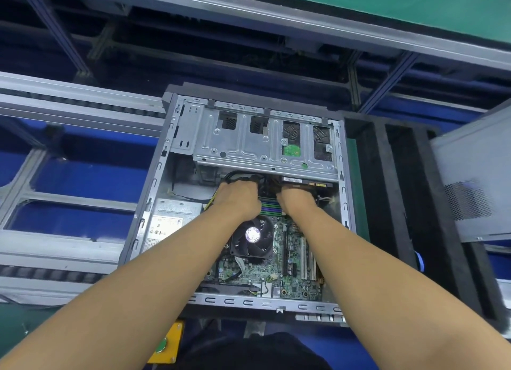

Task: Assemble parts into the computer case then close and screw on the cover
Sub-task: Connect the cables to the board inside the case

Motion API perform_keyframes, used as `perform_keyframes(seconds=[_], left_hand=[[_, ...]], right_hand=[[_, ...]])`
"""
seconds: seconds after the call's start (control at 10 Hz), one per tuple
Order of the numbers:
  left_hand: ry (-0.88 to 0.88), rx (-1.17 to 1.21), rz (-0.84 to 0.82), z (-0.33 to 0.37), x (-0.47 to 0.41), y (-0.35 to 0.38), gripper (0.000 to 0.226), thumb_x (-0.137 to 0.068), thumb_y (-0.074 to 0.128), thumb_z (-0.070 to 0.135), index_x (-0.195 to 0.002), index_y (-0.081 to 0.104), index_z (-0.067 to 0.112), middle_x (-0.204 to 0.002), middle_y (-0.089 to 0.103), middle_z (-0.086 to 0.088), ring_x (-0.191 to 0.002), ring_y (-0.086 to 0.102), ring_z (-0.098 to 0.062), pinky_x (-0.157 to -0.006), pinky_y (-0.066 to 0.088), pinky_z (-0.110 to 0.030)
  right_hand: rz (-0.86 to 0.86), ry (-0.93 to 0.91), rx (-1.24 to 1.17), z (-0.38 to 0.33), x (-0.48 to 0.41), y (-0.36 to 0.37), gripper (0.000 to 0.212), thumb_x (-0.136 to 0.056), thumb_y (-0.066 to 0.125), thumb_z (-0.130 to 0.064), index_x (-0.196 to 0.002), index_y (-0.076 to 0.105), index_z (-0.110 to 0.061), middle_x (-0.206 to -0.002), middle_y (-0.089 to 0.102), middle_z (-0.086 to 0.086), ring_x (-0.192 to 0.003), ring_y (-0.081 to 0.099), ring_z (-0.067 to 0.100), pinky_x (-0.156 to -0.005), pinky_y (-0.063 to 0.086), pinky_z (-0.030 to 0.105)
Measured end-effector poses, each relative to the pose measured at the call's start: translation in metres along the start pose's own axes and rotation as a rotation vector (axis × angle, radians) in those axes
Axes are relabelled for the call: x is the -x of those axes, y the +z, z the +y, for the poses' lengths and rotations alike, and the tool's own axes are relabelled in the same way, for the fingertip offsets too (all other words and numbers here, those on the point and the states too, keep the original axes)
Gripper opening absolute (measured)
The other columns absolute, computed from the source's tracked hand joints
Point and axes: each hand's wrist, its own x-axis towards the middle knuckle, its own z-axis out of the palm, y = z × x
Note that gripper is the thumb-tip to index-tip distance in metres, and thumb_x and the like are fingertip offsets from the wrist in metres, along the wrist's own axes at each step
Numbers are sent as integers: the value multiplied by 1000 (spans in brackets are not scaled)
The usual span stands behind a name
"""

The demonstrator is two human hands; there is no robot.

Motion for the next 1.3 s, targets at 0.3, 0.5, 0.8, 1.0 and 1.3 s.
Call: perform_keyframes(seconds=[0.3, 0.5, 0.8, 1.0, 1.3], left_hand=[[-2, 27, -16, 0, 5, -3, 9, -92, 49, 27, -89, 45, 20, -83, 51, 1, -81, 48, -22, -97, 34, -40], [0, 22, -14, 2, 5, -4, 7, -92, 50, 26, -89, 46, 20, -83, 50, 1, -81, 48, -22, -95, 35, -40], [-9, -3, -33, 4, 4, -4, 10, -93, 50, 26, -88, 44, 20, -77, 45, 3, -79, 48, -22, -91, 35, -39], [-16, 0, -46, 4, 4, -5, 14, -95, 49, 28, -84, 45, 19, -72, 43, 4, -77, 47, -22, -92, 35, -38], [-63, 15, 13, 3, 14, -14, 7, -94, 51, 19, -88, 52, 16, -92, 62, -5, -78, 52, -24, -80, 39, -32]], right_hand=[[116, -67, -19, 6, 6, 7, 39, -110, 34, -18, -127, 62, 3, -127, 65, 20, -118, 60, 34, -75, 34, 26], [18, -40, 63, -1, 6, 2, 39, -109, 33, -11, -118, 66, 8, -118, 69, 23, -105, 66, 36, -76, 45, 33], [-119, -66, 247, -9, 11, -14, 35, -108, 40, -5, -140, 54, 0, -141, 58, 10, -126, 57, 24, -97, 47, 33], [47, -5, -45, 0, 10, -1, 38, -110, 32, -13, -136, 56, 3, -137, 58, 20, -127, 53, 33, -96, 40, 34], [226, -105, -206, -1, 32, 10, 30, -106, 41, -5, -106, 66, 11, -102, 65, 28, -106, 64, 39, -81, 46, 35]])
